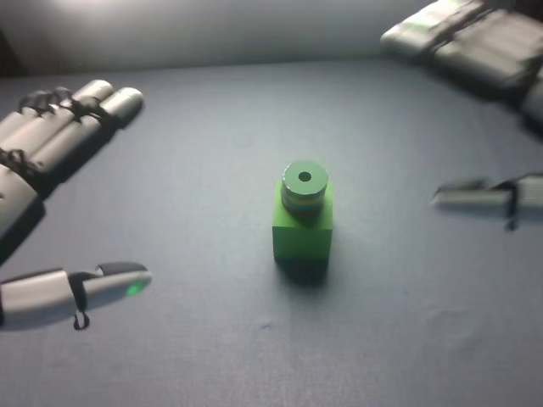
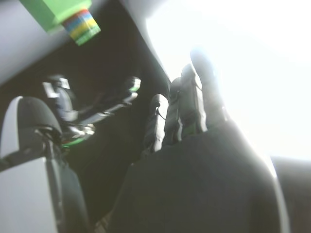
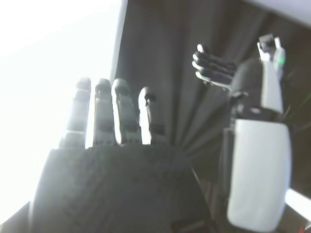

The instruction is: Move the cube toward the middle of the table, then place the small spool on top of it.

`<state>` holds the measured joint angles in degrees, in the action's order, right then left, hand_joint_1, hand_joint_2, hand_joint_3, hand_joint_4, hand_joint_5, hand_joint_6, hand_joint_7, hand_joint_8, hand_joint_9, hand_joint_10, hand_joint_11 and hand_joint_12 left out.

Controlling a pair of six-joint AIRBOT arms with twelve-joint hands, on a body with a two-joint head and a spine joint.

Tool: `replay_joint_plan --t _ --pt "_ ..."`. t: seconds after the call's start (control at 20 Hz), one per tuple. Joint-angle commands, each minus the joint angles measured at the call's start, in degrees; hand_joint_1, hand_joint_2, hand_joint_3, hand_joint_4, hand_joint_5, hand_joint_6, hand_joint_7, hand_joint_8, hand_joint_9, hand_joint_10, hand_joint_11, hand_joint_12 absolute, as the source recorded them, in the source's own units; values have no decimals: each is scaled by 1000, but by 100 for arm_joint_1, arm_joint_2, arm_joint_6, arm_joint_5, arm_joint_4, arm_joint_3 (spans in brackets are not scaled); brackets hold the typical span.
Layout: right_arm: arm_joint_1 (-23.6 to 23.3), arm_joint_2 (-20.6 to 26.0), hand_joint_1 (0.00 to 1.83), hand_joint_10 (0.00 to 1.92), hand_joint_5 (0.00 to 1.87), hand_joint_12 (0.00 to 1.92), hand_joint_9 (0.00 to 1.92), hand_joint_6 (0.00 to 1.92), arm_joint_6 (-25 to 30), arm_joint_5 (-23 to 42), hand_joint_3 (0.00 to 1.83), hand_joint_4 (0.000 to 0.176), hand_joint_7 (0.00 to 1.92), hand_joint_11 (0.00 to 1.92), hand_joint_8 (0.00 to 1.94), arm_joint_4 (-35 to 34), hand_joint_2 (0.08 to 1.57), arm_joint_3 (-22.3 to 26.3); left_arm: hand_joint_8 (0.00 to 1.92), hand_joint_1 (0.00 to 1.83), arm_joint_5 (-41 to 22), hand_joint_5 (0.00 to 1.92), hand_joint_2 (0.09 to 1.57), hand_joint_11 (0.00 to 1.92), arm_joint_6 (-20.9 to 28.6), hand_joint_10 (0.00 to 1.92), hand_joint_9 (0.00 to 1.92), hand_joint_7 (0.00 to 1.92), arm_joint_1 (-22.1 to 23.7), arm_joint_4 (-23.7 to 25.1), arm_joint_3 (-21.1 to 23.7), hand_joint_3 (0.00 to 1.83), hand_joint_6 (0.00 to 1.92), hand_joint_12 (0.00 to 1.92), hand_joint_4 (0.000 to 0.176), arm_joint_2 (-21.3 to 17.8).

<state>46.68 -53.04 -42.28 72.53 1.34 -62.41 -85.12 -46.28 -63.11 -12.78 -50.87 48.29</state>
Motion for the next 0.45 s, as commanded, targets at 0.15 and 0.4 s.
replay_joint_plan --t 0.15,0.4 --pt "839 217 330 22 126 81 426 6 8 2369 1 54 345 350 9 -873 1276 298 2 274 -1349 173 1209 12 208 0 146 60 -47 -88 -13 17 15 526 56 -67" --pt "1154 378 679 0 402 0 320 16 -132 2849 0 8 376 202 2 -745 1294 620 19 83 -1390 53 1264 0 188 18 52 65 378 140 -26 0 0 1 172 -120"
